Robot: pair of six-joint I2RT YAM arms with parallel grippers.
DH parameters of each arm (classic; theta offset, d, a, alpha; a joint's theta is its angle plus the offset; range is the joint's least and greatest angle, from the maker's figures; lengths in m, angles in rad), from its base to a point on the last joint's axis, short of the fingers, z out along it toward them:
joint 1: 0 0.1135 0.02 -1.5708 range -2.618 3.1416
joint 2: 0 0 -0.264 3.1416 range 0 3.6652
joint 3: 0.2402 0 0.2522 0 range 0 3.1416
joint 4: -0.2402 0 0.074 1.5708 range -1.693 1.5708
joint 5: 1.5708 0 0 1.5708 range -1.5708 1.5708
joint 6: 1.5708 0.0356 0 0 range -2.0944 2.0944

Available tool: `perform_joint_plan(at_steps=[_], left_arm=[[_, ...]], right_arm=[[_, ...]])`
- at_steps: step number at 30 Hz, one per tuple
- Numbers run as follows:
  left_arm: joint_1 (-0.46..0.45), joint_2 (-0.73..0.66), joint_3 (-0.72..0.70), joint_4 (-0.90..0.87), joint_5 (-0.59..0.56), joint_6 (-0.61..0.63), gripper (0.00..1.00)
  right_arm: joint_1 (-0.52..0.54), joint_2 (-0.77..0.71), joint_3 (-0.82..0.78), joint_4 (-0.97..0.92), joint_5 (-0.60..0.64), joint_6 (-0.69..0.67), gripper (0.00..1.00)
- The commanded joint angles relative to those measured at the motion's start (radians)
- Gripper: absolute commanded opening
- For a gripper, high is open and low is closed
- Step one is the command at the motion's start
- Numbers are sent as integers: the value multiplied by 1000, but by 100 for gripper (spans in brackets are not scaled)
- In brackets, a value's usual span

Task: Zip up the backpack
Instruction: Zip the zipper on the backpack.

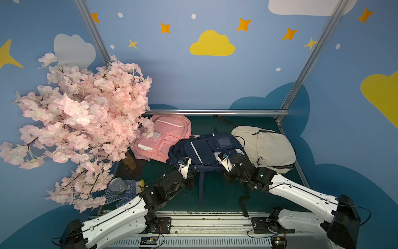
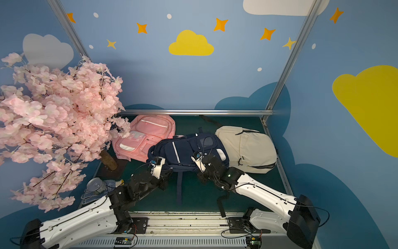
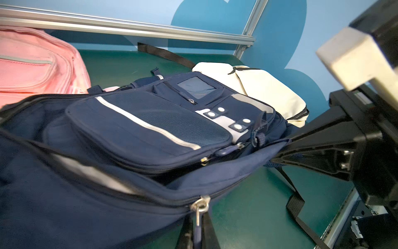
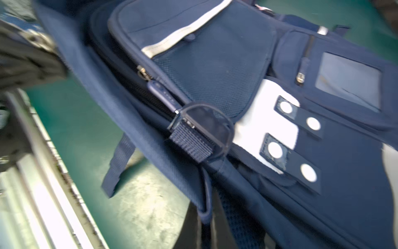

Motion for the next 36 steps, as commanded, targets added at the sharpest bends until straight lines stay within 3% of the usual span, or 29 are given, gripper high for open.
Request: perform_joint_plan(at_steps=[1, 5, 10, 12, 14, 16, 18, 23, 32, 36], left_arm=[[37, -41, -8, -86, -1, -35, 2], [47, -30, -1, -69, 61, -25, 3], [-36, 15, 8, 21, 77, 7, 3], [-68, 44, 20, 41, 83, 20, 3], [-92, 75, 30, 63, 107, 28, 3], [-115, 107, 46, 76, 122, 38, 3], [-137, 133, 61, 79, 122, 47, 3], [-166, 169, 80, 86, 121, 55, 3], [-206, 154, 103, 68, 149, 85, 3], [-210, 120, 104, 38, 137, 90, 3]], right_arm=[[-25, -53, -21, -21, 231, -3, 0], [-29, -49, -24, -45, 251, 26, 0], [-27, -41, -19, -69, 179, 48, 2], [-26, -57, -21, -63, 89, 24, 13], [-27, -82, -32, -27, -83, 12, 24], [-25, -103, -65, 46, -280, -15, 27], [-14, -115, -83, 85, -356, -5, 30], [30, -109, -88, 81, -316, -38, 35], [98, 40, -60, 150, -313, -59, 34], [99, 68, -61, 143, -249, -56, 23]])
